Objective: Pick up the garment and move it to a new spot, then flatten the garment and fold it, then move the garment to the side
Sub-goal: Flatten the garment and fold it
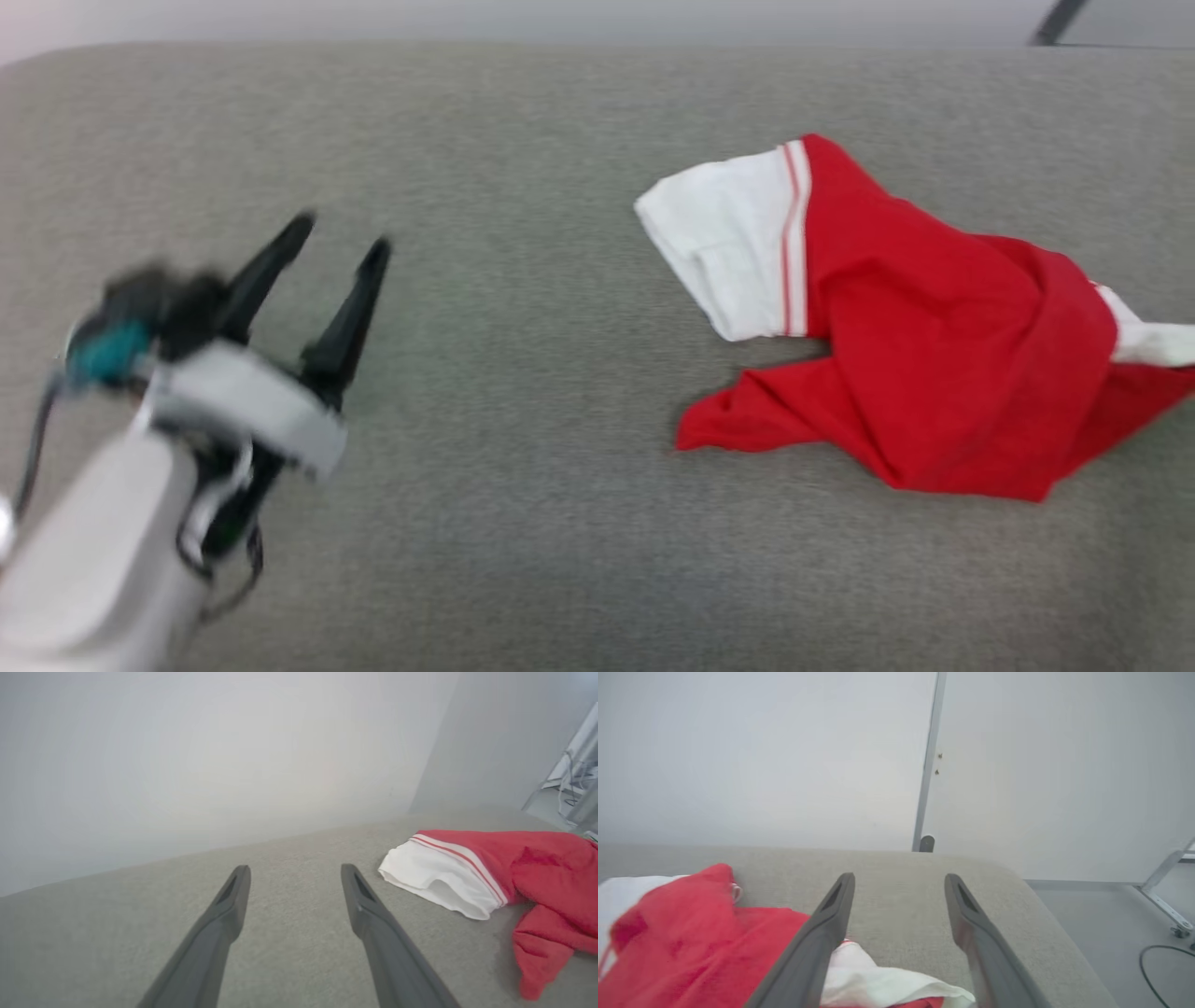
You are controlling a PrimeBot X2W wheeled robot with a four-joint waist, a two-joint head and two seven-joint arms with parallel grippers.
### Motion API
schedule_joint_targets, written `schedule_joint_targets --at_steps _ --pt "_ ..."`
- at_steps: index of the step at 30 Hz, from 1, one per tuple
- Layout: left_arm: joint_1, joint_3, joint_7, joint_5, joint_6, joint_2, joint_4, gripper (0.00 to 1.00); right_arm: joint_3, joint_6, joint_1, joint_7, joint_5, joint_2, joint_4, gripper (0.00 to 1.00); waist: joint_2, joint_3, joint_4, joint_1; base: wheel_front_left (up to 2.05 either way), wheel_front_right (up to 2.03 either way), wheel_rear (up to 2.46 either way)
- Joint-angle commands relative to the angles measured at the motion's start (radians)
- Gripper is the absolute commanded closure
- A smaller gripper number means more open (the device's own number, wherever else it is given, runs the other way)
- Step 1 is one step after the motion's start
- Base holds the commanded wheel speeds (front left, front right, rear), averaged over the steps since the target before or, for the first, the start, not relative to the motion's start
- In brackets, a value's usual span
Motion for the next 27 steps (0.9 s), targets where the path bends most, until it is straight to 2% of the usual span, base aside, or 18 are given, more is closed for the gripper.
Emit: schedule_joint_targets --at_steps 1,3,8,9,14,17,20,27 --pt "-0.087 -0.049 0.062 -0.040 -0.004 0.028 -0.001 0.00 0.059 -0.001 0.014 -0.021 0.018 0.022 -0.059 0.00 0.0000 0.013 -0.056 0.0000 0.00 0.00 0.00" --pt "-0.182 -0.119 0.144 -0.080 -0.003 0.054 0.007 0.00 0.126 -0.001 0.016 -0.032 0.032 0.046 -0.121 0.00 0.0000 0.030 -0.089 0.0000 0.00 0.00 0.00" --pt "-0.419 -0.255 0.382 -0.252 -0.002 0.056 0.114 0.00 0.296 -0.001 0.015 -0.043 0.038 0.115 -0.215 0.00 0.0000 0.093 -0.172 0.0000 0.00 0.00 0.00" --pt "-0.419 -0.255 0.382 -0.252 -0.002 0.056 0.114 0.00 0.296 -0.001 0.015 -0.043 0.038 0.115 -0.215 0.00 0.0000 0.093 -0.172 0.0000 0.00 0.00 0.00" --pt "-0.606 -0.420 0.637 -0.341 -0.002 0.035 0.252 0.00 0.425 -0.001 0.004 -0.066 0.042 0.159 -0.227 0.00 0.0000 0.157 -0.255 0.0000 0.00 0.00 0.00" --pt "-0.676 -0.459 0.773 -0.415 -0.002 0.008 0.344 0.00 0.454 -0.001 -0.006 -0.084 0.036 0.171 -0.210 0.00 0.0000 0.185 -0.299 0.0000 0.00 0.00 0.00" --pt "-0.719 -0.483 0.836 -0.456 -0.002 -0.010 0.409 0.00 0.471 -0.001 -0.015 -0.104 0.036 0.179 -0.195 0.00 0.0000 0.204 -0.336 0.0000 0.00 0.00 0.00" --pt "-0.736 -0.531 0.877 -0.514 -0.002 -0.035 0.503 0.00 0.486 -0.001 -0.022 -0.131 0.034 0.191 -0.179 0.00 0.0000 0.220 -0.373 0.0000 0.00 0.00 0.00"
